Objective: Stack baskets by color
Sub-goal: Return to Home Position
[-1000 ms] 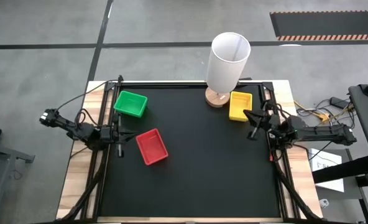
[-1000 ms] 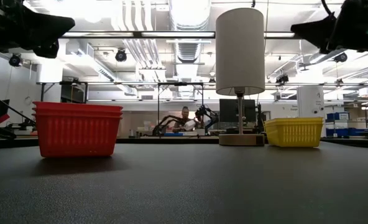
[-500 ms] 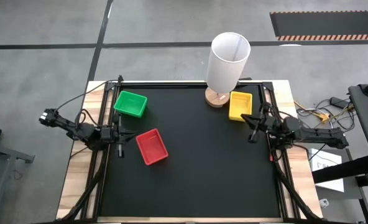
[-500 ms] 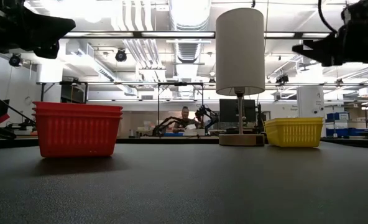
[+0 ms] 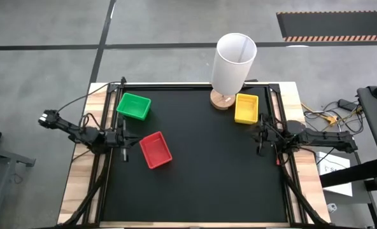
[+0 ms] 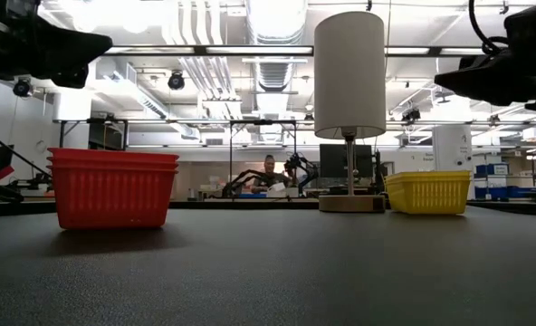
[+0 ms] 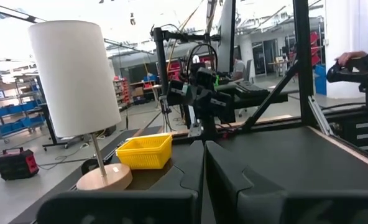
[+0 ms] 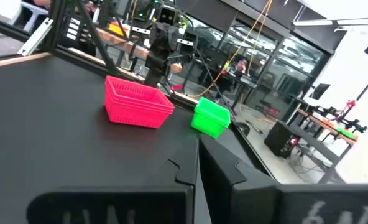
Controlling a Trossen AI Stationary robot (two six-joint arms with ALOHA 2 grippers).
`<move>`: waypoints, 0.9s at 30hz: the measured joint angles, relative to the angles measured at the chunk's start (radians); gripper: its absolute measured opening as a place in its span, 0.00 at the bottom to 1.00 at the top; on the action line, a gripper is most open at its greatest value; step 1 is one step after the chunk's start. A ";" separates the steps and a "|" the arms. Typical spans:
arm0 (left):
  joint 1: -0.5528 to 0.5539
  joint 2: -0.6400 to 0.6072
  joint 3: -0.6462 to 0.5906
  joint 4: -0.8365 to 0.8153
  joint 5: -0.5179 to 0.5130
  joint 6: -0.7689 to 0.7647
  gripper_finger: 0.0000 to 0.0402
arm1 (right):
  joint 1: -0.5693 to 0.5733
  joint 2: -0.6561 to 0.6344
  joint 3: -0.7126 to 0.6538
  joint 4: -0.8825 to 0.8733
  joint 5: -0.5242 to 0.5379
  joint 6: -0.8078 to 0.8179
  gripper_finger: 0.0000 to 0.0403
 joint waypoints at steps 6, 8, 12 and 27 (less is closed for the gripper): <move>0.000 0.021 0.000 0.001 0.000 0.000 0.00 | -0.009 0.010 0.000 0.001 0.002 0.006 0.02; 0.000 0.028 0.000 0.000 0.000 0.000 0.00 | -0.009 0.018 0.000 0.001 0.001 0.001 0.02; 0.000 0.041 -0.001 0.001 0.000 0.000 0.00 | -0.009 0.032 0.000 0.000 0.001 0.002 0.02; 0.000 0.079 -0.001 0.001 0.001 0.000 0.00 | -0.009 0.036 0.000 0.000 0.001 0.001 0.02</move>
